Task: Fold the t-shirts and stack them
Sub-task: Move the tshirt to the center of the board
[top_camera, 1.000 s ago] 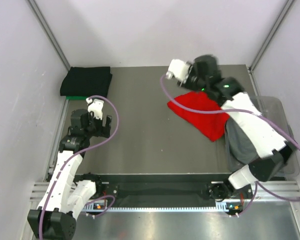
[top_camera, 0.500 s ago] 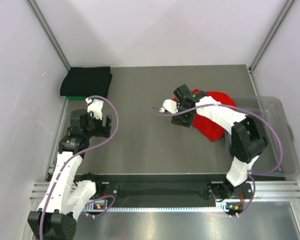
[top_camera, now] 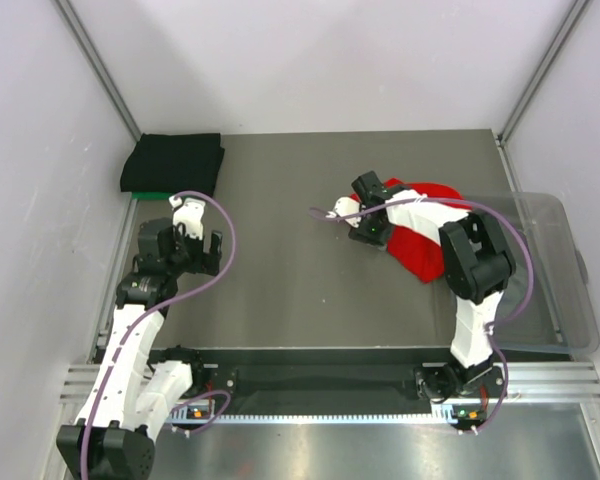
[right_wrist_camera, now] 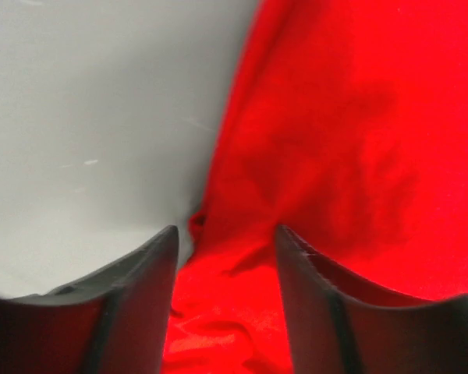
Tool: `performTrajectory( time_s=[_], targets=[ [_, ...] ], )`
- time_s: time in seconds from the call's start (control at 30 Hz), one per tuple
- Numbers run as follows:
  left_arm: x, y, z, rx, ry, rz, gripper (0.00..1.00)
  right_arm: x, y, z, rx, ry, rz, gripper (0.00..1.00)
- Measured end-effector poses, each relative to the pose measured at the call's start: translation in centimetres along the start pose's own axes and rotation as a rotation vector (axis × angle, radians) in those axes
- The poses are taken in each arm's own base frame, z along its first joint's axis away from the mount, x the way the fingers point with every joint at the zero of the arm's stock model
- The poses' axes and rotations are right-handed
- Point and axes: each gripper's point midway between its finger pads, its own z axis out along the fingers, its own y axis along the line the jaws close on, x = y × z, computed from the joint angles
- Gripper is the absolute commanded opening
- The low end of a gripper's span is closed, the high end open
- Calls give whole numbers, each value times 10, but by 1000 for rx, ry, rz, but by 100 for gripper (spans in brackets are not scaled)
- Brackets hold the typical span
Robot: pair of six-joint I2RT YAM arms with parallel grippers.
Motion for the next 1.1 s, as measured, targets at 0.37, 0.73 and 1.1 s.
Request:
performTrajectory(
  time_s=[0.37,0.73,1.1],
  targets=[
    [0,1,0,-5,0,-3,91,-30,-11,-33,91,-86,-58,1],
    [0,32,-3,-164,-3,-37,92,-197,17,-255,337,-707,-334,0],
    [-2,36,-7,-192,-21,-40,93,-120,-131,-143,355,-500,191,44]
  ],
)
